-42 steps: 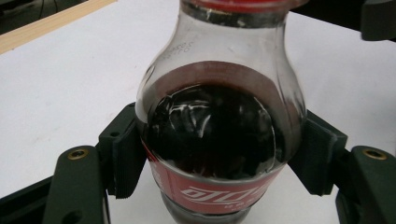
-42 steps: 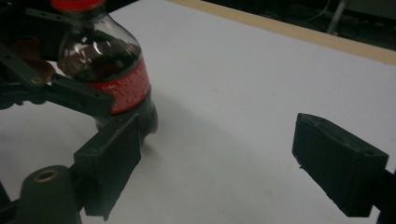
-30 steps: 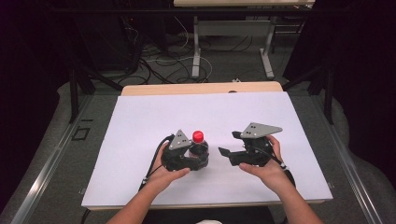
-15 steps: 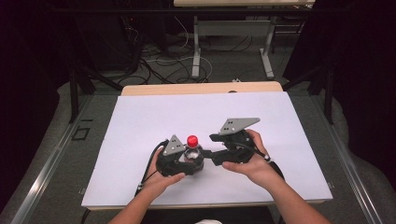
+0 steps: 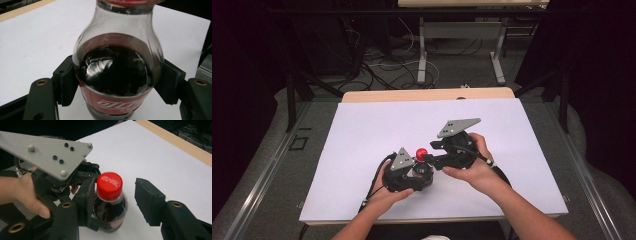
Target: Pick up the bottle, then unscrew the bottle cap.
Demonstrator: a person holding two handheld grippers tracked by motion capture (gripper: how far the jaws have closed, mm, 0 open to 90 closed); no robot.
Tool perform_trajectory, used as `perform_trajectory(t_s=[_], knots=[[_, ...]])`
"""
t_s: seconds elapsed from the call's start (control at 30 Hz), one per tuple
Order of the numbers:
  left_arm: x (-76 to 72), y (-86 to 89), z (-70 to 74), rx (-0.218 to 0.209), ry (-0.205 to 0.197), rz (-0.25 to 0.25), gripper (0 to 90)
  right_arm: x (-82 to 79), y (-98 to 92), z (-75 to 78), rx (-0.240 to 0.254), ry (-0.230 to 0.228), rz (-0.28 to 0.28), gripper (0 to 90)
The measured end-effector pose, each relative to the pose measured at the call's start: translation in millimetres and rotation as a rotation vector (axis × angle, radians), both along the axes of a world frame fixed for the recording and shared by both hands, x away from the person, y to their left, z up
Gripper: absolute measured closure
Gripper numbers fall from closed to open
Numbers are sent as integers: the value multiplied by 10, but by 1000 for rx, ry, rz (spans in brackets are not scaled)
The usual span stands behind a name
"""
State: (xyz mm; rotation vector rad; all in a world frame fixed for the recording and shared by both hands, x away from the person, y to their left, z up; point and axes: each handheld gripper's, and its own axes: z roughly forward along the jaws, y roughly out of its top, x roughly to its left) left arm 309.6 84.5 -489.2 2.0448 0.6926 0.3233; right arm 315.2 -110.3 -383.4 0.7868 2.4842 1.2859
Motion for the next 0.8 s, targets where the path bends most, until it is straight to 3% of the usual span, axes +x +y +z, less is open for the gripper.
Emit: perform_trajectory(t_s=[0.27, 0.57, 0.8], knots=[[-26, -45, -3, 16, -1, -8, 302, 8, 80, -36, -20, 11, -16, 534], [-44, -68, 0, -6, -10, 10, 302, 5, 202, -98, -43, 6, -43, 571], [-51, -61, 26, -5, -6, 4, 302, -11, 226, -125, -17, 2, -71, 599]])
